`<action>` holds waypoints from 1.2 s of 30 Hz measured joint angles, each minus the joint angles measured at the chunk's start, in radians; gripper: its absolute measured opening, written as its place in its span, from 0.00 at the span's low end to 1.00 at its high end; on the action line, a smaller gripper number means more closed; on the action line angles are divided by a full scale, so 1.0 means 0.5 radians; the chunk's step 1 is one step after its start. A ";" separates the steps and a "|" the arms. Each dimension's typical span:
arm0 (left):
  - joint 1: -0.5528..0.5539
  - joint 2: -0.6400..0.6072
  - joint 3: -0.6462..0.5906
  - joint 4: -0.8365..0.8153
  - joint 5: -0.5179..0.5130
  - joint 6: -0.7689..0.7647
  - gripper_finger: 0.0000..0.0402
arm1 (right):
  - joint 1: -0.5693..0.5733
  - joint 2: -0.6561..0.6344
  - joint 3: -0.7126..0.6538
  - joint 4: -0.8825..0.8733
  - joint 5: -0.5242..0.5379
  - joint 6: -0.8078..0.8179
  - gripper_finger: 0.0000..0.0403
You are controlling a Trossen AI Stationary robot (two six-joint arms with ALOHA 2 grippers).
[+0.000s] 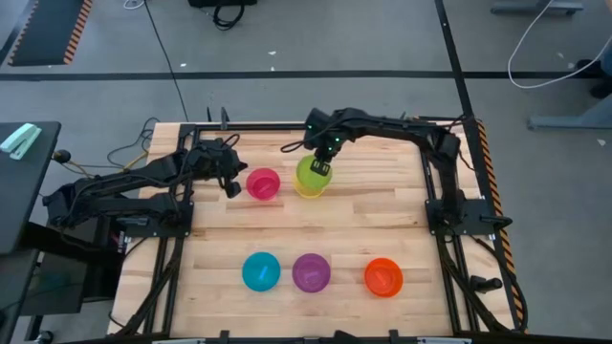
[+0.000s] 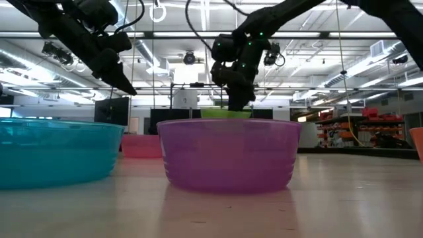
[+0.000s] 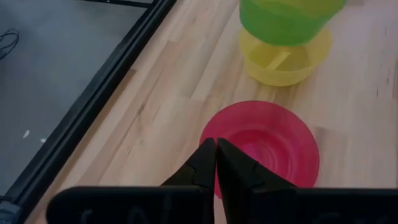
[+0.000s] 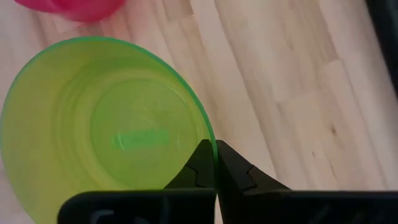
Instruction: Nest bowls inside each other
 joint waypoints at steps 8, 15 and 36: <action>0.000 0.000 0.000 0.003 0.000 -0.073 0.07 | -0.012 0.142 0.009 0.003 -0.021 -0.014 0.00; -0.002 0.000 0.000 0.004 0.001 -0.097 0.05 | 0.001 0.206 0.010 -0.064 -0.015 -0.016 0.00; -0.003 0.000 0.000 0.002 0.001 -0.136 0.03 | 0.267 0.185 -0.002 -0.255 -0.023 -0.035 0.00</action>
